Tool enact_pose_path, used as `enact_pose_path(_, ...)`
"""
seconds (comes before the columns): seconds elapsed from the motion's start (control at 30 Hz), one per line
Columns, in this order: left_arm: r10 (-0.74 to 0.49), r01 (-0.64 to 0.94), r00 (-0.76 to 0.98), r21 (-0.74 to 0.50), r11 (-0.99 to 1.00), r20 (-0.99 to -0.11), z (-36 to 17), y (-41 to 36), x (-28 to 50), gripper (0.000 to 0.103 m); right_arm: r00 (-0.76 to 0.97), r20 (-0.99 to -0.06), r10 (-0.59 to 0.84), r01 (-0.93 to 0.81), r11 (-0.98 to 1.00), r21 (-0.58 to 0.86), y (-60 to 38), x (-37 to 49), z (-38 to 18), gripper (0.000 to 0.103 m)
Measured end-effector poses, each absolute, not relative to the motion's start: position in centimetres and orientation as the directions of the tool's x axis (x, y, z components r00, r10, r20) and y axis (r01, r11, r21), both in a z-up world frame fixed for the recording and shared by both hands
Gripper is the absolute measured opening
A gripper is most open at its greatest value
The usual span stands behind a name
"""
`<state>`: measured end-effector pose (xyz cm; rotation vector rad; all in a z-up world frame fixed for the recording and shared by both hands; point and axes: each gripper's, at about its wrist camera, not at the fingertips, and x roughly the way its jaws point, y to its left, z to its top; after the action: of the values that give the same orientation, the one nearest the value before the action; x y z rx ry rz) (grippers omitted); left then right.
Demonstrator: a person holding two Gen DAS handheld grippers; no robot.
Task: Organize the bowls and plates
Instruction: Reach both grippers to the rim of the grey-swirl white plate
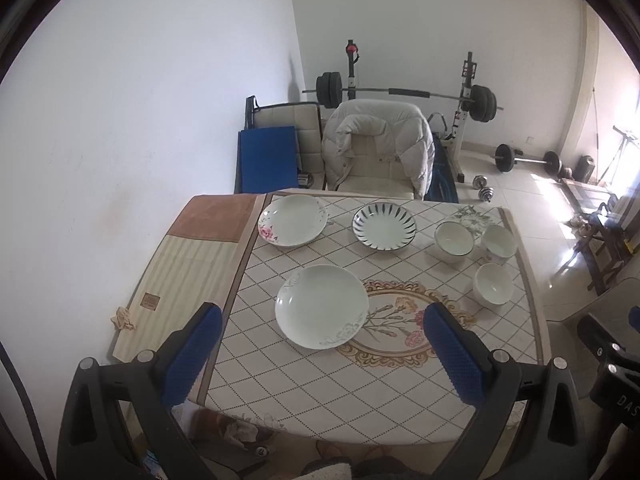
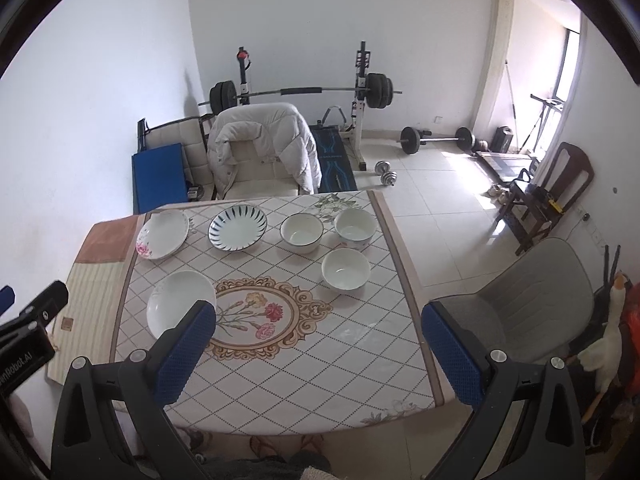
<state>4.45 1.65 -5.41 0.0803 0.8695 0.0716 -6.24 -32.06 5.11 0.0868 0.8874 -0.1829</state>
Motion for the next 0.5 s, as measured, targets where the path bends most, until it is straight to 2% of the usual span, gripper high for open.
enact_pose_path(0.13,0.17,-0.081,0.573,0.151,0.985,-0.802,-10.4,4.2,8.4,0.103,0.533,-0.846,0.004,0.077,0.996,0.053,-30.9,-1.4,-0.8,0.103)
enact_pose_path(0.23,0.18,-0.082,0.484,0.16,0.984,-0.857,-14.7,6.3,11.5,0.103,0.456,-0.886,0.079,0.038,0.993,0.108,-29.6,2.9,-6.1,0.103)
enact_pose_path(0.37,0.156,-0.062,0.358,0.143,0.988,-0.92,-20.9,9.2,16.3,0.102,0.368,-0.918,0.146,0.015,0.987,0.163,-27.1,8.9,-13.4,0.103)
enact_pose_path(0.5,0.087,-0.028,0.242,0.083,0.996,-0.967,-26.4,12.1,21.3,0.094,0.256,-0.946,0.199,0.01,0.978,0.208,-23.9,14.9,-20.8,0.102)
